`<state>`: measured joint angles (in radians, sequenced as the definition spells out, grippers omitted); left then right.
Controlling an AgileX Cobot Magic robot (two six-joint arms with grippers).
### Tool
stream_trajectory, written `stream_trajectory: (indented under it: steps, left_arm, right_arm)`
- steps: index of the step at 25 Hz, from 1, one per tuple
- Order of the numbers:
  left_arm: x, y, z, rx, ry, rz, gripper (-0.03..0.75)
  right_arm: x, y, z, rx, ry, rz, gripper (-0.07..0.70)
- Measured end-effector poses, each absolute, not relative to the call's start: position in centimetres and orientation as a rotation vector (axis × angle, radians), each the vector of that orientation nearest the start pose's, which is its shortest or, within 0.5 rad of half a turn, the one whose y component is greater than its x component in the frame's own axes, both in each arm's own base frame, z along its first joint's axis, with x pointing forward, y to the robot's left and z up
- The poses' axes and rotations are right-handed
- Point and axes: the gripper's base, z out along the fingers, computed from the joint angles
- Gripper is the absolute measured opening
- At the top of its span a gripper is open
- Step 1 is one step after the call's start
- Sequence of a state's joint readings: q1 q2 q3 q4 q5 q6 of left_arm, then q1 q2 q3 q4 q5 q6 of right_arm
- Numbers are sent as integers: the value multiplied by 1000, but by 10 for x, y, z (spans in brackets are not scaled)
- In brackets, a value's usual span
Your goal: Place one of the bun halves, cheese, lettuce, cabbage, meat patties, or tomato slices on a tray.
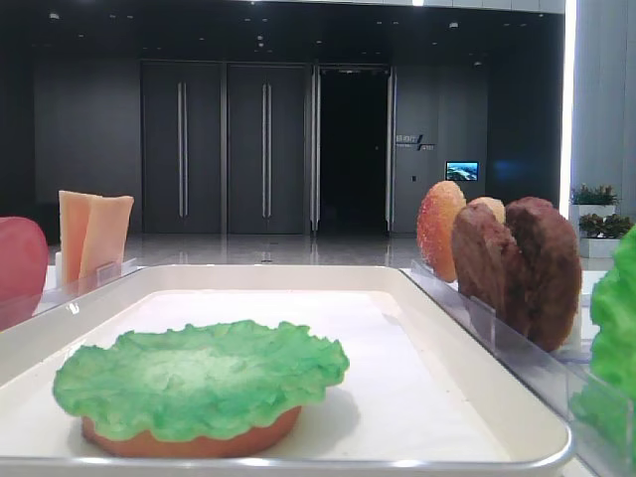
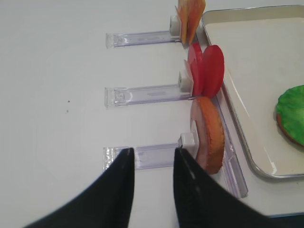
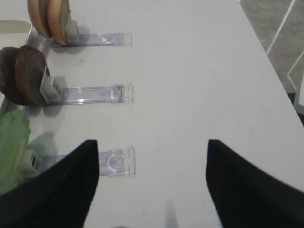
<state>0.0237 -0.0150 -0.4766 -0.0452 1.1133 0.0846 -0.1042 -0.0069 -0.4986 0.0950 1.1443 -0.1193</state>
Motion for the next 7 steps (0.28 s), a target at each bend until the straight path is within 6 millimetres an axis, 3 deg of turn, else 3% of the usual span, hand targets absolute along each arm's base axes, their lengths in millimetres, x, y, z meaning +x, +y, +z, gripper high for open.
stream_trajectory:
  steps: [7]
  left_arm:
    - [-7,-4,267,67,2103,10,219]
  right_arm:
    - [-9,9,271,-26,2118,-16,486]
